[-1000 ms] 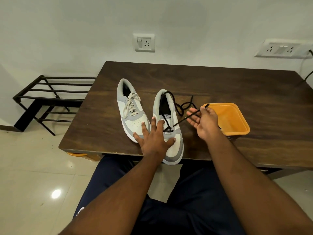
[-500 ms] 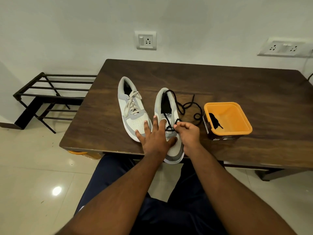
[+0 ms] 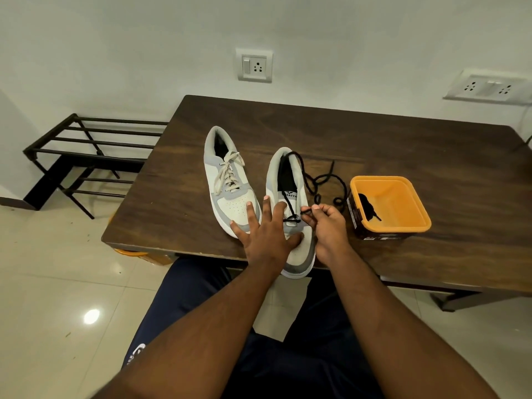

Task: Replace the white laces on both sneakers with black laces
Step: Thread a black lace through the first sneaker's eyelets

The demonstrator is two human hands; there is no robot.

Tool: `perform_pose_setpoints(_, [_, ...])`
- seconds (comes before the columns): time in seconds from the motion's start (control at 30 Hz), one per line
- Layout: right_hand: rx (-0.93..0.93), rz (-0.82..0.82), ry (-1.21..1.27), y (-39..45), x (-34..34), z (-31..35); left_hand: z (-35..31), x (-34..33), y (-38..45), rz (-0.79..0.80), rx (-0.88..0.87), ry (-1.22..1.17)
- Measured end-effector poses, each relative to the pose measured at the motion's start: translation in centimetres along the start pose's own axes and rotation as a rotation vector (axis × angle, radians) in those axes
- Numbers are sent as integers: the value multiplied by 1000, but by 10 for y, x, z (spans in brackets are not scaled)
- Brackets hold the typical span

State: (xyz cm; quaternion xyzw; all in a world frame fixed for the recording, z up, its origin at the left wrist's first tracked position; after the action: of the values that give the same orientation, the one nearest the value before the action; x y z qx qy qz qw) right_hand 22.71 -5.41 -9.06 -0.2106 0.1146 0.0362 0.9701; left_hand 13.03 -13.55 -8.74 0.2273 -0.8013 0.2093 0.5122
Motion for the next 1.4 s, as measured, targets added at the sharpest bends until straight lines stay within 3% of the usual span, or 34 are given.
perform_pose_setpoints(0.1, [91,-122,-102,0,6,16,1,2,1,3,-6,4])
perform_pose_setpoints(0.17, [384,-185,-307,-3,5,35,1,4,0,-2,3,-18])
perform_pose_setpoints(0.23, [667,-83,-603,-9,-13,50,2,5,-2,-26,20,-34])
perform_pose_setpoints(0.3, [805,60,-1017,-12,-37,55,3,6,-4,-55,27,-17])
perform_pose_setpoints(0.43, [804,154,-1728,-6,-66,51,5,7,-3,-102,-6,-3])
perform_pose_setpoints(0.57, [695,222,-1949,2,-71,48,4,8,-4,-101,-19,-17])
perform_pose_setpoints(0.67, [627,241,-1810,1,-69,44,5,6,-3,-90,-5,-10])
perform_pose_setpoints(0.87, [250,311,-805,-21,-31,40,2,8,-2,-80,-22,28])
perform_pose_setpoints(0.97, [130,405,-468,-41,-13,38,3,8,-2,-84,-40,-8])
perform_pose_setpoints(1.03, [166,419,-447,-56,-7,46,3,7,-1,-74,-49,-58])
perform_pose_setpoints(1.1, [258,424,-601,-67,-2,52,6,8,0,-101,-59,-163])
perform_pose_setpoints(1.23, [381,470,-899,-75,5,37,14,19,-4,-362,-84,-463])
perform_pose_setpoints(1.4, [464,513,-639,-71,11,27,12,20,-2,-94,-179,-860])
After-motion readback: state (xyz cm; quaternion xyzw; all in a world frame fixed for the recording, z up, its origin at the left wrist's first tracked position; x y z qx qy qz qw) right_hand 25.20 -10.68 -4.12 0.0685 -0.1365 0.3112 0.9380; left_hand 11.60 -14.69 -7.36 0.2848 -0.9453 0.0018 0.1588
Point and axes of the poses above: each hand's wrist, its own y-axis towards the middle knuckle, its own x-axis out of the back of the hand, z = x × y, the point moved 3 cm from there along y, towards the middle knuckle, and after that the axes turned 3 degrees about x, right-handed, at the moved point
